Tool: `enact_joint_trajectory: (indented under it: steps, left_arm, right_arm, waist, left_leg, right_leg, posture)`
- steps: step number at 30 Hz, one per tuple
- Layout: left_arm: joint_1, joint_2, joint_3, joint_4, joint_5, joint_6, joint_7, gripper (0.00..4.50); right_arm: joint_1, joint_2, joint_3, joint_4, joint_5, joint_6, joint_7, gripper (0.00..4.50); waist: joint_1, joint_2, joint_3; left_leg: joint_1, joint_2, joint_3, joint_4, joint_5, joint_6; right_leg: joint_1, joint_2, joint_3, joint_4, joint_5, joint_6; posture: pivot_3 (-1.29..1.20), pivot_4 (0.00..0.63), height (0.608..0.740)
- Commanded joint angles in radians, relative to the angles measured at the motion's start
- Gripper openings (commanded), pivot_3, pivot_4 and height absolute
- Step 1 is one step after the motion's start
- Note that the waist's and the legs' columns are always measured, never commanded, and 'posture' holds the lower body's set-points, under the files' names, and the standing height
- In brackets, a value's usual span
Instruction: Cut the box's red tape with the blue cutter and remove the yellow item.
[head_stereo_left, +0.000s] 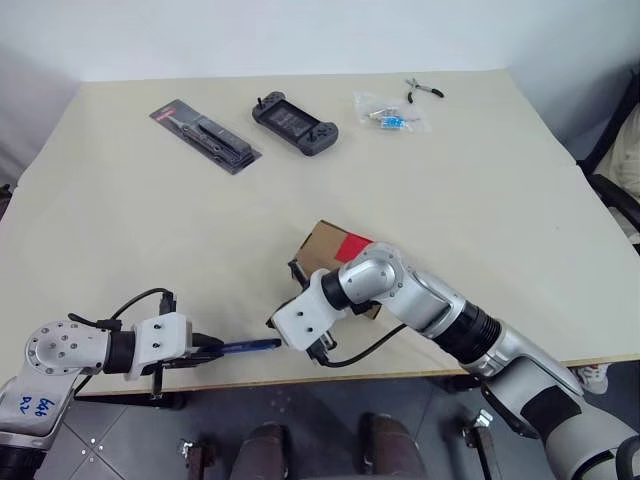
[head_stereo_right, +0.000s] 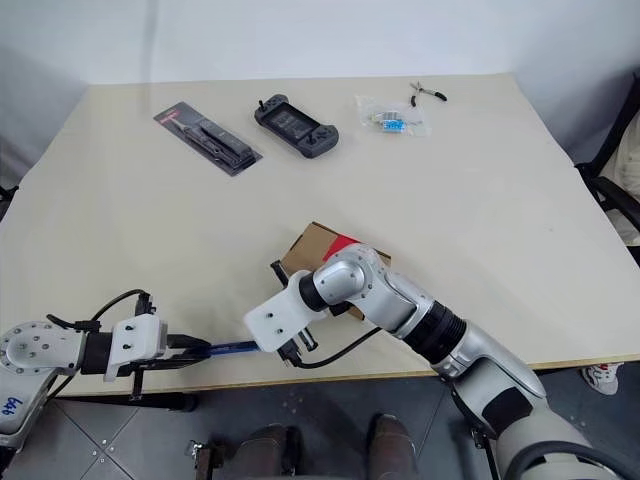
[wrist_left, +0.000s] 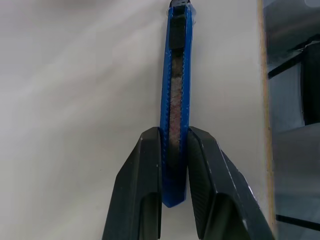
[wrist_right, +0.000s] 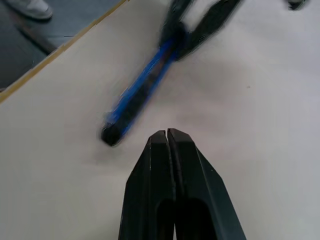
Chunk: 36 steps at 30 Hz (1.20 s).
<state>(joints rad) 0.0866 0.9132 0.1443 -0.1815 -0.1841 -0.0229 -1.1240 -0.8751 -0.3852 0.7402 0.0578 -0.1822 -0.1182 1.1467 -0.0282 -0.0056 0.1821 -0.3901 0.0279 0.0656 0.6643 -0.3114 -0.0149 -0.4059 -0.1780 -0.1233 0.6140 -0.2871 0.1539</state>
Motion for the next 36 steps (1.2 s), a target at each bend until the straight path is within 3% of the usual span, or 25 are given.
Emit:
enact_joint_trajectory:
  steps: [1, 16, 30, 36]
  left_arm:
    - [-0.014, -0.016, -0.021, 0.032, 0.076, -0.048, 0.072, 0.4]
    - [-0.021, -0.022, -0.048, 0.022, 0.074, -0.03, 0.091, 0.4]
    - [0.004, -0.057, -0.05, -0.048, -0.039, 0.12, 0.073, 0.4]
    - [0.045, -0.036, -0.07, -0.092, -0.042, 0.199, 0.062, 1.88]
  right_arm:
    - [0.012, 0.009, 0.011, 0.069, -0.032, -0.126, 0.001, 0.06]
    - [0.006, 0.086, -0.007, 0.241, -0.106, -0.288, -0.018, 0.06]
    - [-0.036, 0.135, -0.25, 0.154, 0.052, -0.033, -0.055, 0.06]
    - [-0.016, 0.098, -0.301, 0.089, 0.087, 0.062, -0.047, 0.0]
  waist:
    - [0.001, 0.0, 0.0]
    - [0.0, 0.002, -0.002]
    - [0.001, 0.002, -0.002]
    - [-0.001, 0.002, -0.002]
  left_leg:
    - [0.0, 0.0, 0.0, 0.0, 0.0, 0.0]
    - [0.005, 0.001, 0.003, 0.001, 0.0, 0.0]
    - [0.004, 0.001, 0.002, 0.002, 0.0, -0.001]
    - [0.004, 0.001, 0.003, 0.001, 0.0, -0.001]
  right_leg:
    - [0.0, 0.0, 0.0, 0.0, 0.0, 0.0]
    - [0.0, 0.0, 0.003, 0.006, 0.0, -0.001]
    - [0.0, 0.0, 0.003, 0.006, 0.0, -0.002]
    - [-0.001, 0.0, 0.003, 0.006, 0.0, -0.002]
  posture:
    - [0.0, 0.15, 0.74]
    - [0.0, 0.15, 0.74]
    - [0.0, 0.15, 0.74]
    - [0.0, 0.15, 0.74]
